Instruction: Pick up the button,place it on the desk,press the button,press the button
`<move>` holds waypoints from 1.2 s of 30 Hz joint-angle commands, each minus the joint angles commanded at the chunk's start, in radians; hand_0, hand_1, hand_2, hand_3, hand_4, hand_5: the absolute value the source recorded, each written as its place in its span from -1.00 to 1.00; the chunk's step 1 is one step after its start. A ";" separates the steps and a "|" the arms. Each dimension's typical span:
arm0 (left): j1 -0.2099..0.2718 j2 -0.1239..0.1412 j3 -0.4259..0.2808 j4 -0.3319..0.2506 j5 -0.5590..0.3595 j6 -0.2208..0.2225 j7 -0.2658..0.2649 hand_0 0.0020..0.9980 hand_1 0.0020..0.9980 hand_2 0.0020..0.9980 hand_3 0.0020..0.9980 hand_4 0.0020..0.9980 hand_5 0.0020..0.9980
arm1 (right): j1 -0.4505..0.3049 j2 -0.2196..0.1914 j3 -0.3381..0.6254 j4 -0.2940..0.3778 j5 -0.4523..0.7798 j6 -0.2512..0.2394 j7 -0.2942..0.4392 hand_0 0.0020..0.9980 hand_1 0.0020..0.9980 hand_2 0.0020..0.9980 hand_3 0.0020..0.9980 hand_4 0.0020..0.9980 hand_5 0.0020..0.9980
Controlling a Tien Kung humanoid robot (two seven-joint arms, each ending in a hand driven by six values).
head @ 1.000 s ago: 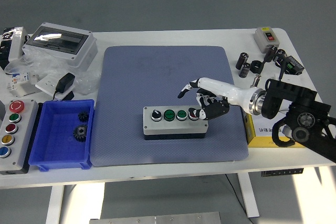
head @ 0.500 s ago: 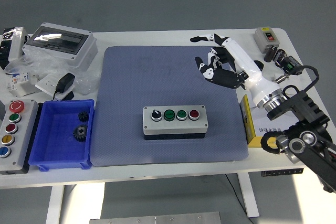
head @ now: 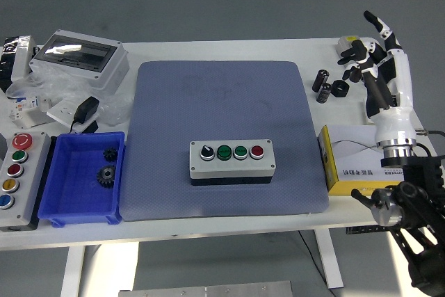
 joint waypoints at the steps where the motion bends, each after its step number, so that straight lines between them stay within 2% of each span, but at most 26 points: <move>1: 0.001 0.000 -0.001 0.000 0.001 0.000 0.000 0.26 0.23 0.14 0.22 0.64 -0.53 | 0.000 0.001 0.004 -0.008 0.021 0.006 0.009 0.77 0.77 0.79 0.86 1.00 1.00; 7: 0.003 0.002 -0.007 0.000 0.006 0.000 0.001 0.26 0.23 0.14 0.22 0.64 -0.50 | -0.002 0.013 0.005 -0.051 0.090 0.030 0.013 0.77 0.76 0.79 0.86 1.00 1.00; 16: 0.002 0.004 -0.006 0.000 0.014 -0.002 0.001 0.26 0.23 0.14 0.22 0.63 -0.50 | -0.005 0.032 -0.009 -0.124 0.101 0.046 -0.005 0.75 0.74 0.77 0.79 1.00 1.00; 35: -0.012 0.024 -0.005 0.000 0.040 0.000 0.013 0.26 0.22 0.14 0.22 0.62 -0.44 | -0.018 0.039 0.011 -0.142 0.063 0.040 -0.046 0.75 0.67 0.68 0.70 0.91 1.00; 36: -0.012 0.025 -0.006 0.000 0.040 0.001 0.013 0.26 0.22 0.14 0.22 0.62 -0.42 | -0.018 0.039 0.014 -0.141 0.062 0.039 -0.046 0.70 0.59 0.62 0.62 0.85 1.00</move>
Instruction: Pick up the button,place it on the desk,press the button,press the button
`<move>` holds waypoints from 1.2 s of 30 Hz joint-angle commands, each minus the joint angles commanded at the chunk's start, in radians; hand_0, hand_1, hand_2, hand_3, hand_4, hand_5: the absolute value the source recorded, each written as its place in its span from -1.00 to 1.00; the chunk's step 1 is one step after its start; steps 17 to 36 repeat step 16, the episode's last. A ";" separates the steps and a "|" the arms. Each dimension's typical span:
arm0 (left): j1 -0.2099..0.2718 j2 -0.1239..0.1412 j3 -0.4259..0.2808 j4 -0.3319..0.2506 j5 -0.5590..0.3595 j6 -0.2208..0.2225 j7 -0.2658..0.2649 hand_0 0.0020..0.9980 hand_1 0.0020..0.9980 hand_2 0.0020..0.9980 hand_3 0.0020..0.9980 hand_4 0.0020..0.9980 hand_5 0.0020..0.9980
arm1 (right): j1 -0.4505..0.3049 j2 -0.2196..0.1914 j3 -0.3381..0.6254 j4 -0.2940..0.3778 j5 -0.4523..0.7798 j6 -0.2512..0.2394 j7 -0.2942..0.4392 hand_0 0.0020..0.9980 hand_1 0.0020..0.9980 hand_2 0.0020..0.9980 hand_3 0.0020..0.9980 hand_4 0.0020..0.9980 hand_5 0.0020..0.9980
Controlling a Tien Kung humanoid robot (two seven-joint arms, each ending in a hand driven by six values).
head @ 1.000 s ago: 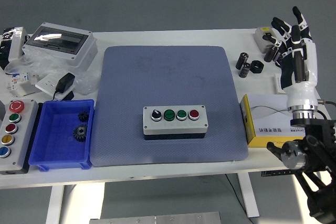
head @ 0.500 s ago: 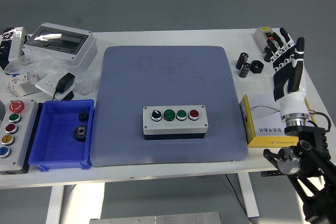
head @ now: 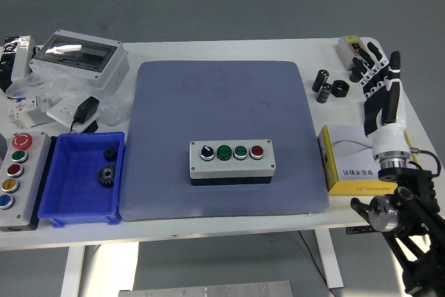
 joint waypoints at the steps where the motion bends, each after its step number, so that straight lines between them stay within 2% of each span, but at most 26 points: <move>1: 0.000 0.001 -0.002 0.000 0.001 0.000 0.000 0.26 0.22 0.14 0.22 0.62 -0.42 | -0.001 0.000 0.003 0.001 -0.001 0.000 -0.001 0.70 0.59 0.62 0.62 0.85 1.00; 16: 0.004 -0.004 0.001 0.000 -0.018 0.003 0.004 0.26 0.22 0.14 0.22 0.61 -0.41 | -0.018 0.001 0.048 0.020 -0.024 -0.006 -0.017 0.68 0.55 0.58 0.57 0.79 1.00; 36: 0.004 -0.004 0.001 0.000 -0.018 0.003 0.004 0.26 0.22 0.14 0.22 0.61 -0.41 | -0.018 0.001 0.048 0.020 -0.024 -0.006 -0.017 0.68 0.55 0.58 0.57 0.79 1.00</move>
